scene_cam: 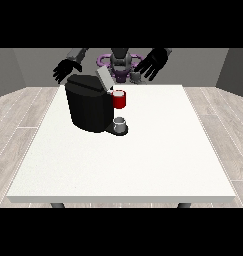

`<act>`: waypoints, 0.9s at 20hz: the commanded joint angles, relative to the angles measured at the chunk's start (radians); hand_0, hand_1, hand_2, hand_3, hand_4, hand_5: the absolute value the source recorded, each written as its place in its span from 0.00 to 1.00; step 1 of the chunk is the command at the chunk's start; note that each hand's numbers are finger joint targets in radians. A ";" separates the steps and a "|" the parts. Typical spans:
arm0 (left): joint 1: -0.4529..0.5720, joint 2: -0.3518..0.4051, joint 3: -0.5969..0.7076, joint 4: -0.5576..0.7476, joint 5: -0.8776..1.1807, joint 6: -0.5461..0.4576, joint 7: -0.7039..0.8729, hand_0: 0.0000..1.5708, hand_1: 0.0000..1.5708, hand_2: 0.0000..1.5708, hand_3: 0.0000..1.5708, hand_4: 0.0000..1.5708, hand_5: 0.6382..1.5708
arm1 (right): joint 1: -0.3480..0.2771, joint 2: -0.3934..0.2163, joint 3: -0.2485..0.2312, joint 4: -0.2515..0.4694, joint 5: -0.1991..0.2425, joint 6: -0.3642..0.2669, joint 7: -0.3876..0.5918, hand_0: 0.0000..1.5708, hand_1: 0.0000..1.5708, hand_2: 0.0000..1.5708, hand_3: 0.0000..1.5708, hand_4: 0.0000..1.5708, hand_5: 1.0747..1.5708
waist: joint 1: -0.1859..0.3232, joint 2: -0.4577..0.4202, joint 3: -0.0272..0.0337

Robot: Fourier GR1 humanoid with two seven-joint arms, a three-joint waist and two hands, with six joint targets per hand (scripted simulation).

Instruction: Insert the coffee pod into the coffee machine and close the lid

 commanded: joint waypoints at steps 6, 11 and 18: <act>0.259 -0.186 0.153 -0.002 0.231 -0.005 -0.101 0.00 0.00 0.00 0.00 0.00 1.00 | 0.068 -0.083 0.008 -0.051 0.020 0.053 0.044 0.00 0.00 0.00 0.00 0.25 1.00 | 0.132 -0.204 -0.0011; 0.355 -0.244 0.187 -0.014 0.302 -0.025 -0.099 0.00 0.00 0.00 0.00 0.09 1.00 | 0.041 -0.095 0.031 -0.105 0.002 0.089 0.118 0.00 0.00 0.00 0.00 0.08 1.00 | 0.187 -0.289 -0.0007; 0.383 -0.268 0.181 -0.100 0.375 -0.085 -0.057 0.00 0.00 0.00 0.00 0.00 1.00 | -0.038 -0.155 0.012 -0.105 -0.036 0.178 0.137 0.00 0.00 0.00 0.00 0.00 1.00 | 0.265 -0.247 0.0004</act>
